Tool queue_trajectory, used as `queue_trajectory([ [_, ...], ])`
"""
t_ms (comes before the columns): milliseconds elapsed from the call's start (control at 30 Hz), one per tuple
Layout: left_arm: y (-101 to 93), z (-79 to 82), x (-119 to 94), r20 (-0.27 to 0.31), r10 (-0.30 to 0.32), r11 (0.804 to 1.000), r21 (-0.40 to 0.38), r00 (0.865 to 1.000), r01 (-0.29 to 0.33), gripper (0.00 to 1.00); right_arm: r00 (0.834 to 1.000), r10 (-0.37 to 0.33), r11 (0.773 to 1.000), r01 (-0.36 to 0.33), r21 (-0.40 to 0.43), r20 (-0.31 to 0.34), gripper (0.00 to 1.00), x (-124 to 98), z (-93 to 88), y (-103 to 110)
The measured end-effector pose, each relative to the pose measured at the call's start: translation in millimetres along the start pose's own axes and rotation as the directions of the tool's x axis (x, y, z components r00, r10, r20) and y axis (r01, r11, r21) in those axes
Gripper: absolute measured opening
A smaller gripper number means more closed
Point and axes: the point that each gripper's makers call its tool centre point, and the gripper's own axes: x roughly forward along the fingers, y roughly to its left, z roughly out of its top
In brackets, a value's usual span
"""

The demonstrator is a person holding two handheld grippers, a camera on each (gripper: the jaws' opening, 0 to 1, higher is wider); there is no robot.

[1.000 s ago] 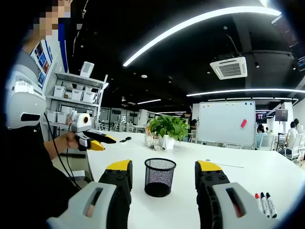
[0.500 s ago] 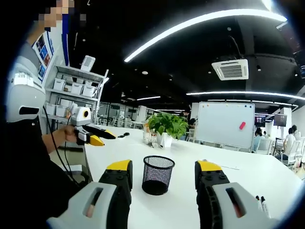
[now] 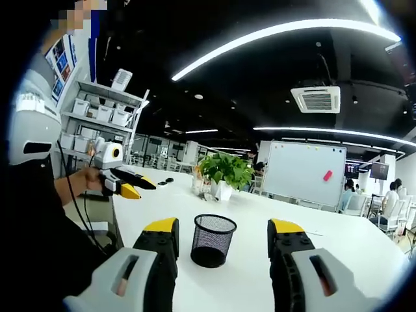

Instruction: Pick up the whiteboard markers from the pen holder and place them facing the whiteboard neatly

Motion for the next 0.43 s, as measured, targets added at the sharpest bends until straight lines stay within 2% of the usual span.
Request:
queue_trajectory([
  [67,10.7,3.8,-2.7,0.016,0.067,0.997,0.035,0.998,-0.068,0.4,1.0,-0.011,1.0,0.011,0.001,-0.01,0.58,-0.5,-1.6,-3.5],
  [100,11.5,3.7,-3.1,0.013,0.072,0.997,0.039,0.997,-0.073,0.39,1.0,-0.02,1.0,0.02,0.003,-0.011,0.58,-1.0,-1.7,-5.8],
  [233,11.9,4.4,-3.8,0.011,0.063,0.998,0.016,0.998,-0.063,0.39,0.999,-0.031,0.999,0.031,0.016,-0.013,0.57,-2.6,-2.7,-9.5],
  [333,9.7,1.8,-3.6,0.0,0.059,0.998,0.016,0.998,-0.059,0.38,0.995,-0.068,0.994,0.062,-0.087,-0.07,0.57,-1.6,-10.9,-11.5],
  [433,7.1,-0.2,-2.3,-0.007,0.044,0.999,0.013,0.999,-0.044,0.38,0.996,-0.062,0.993,0.055,-0.102,-0.071,0.58,0.5,-11.0,-7.0],
])
